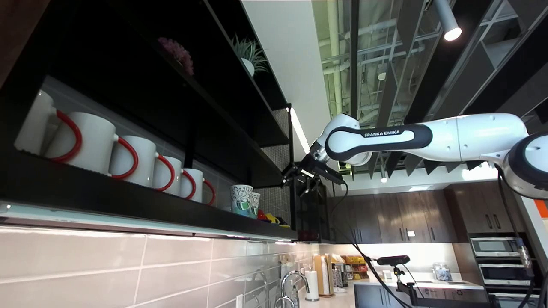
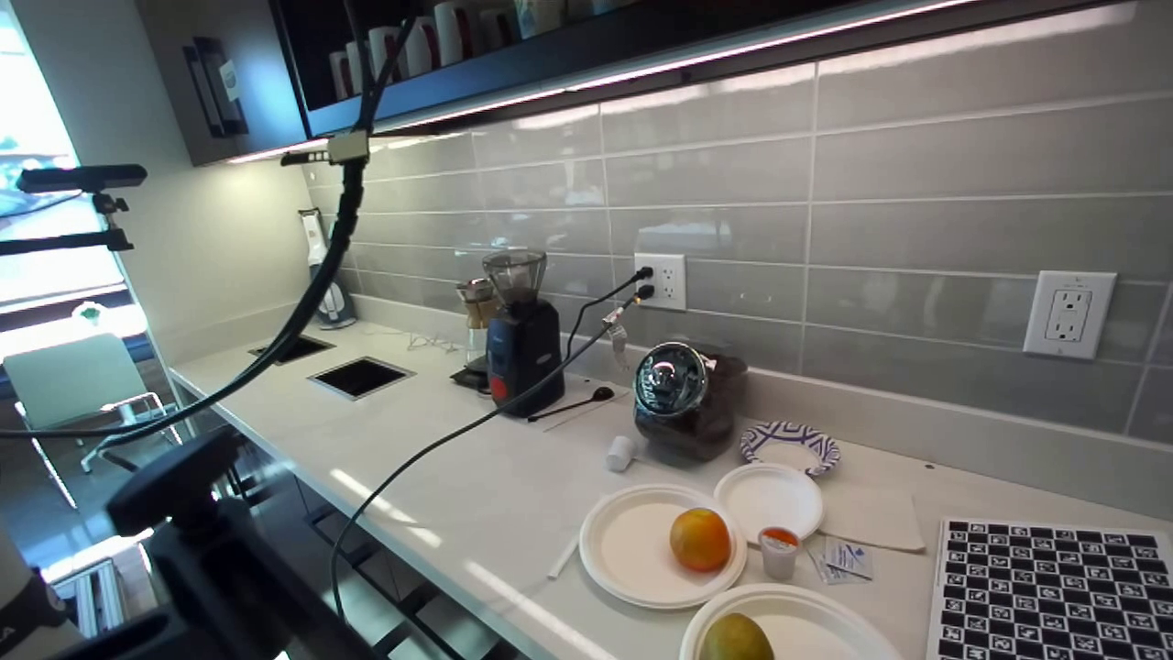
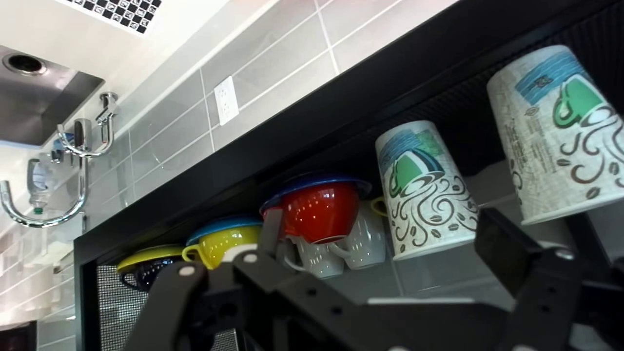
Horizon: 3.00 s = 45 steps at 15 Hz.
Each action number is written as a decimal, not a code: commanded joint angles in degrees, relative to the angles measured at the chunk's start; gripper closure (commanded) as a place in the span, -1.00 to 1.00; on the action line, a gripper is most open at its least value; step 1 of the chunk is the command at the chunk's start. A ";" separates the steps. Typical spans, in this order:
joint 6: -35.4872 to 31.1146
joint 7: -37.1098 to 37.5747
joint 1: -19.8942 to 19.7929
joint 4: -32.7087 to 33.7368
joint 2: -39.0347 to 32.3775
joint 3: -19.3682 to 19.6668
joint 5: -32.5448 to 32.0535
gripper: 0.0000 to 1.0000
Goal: Stack the cups together, then put them upside down
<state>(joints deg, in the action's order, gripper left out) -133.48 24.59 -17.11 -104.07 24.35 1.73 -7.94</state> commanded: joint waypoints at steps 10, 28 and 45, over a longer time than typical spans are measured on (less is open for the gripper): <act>16.67 -0.51 2.42 21.86 -13.14 8.28 10.02 -1.00; 20.49 -11.48 2.10 46.63 -34.35 10.35 20.31 -1.00; 25.66 -11.04 1.37 53.43 -38.25 8.79 24.64 0.75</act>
<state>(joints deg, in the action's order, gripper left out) -110.86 13.79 -14.66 -53.79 -13.29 10.84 14.03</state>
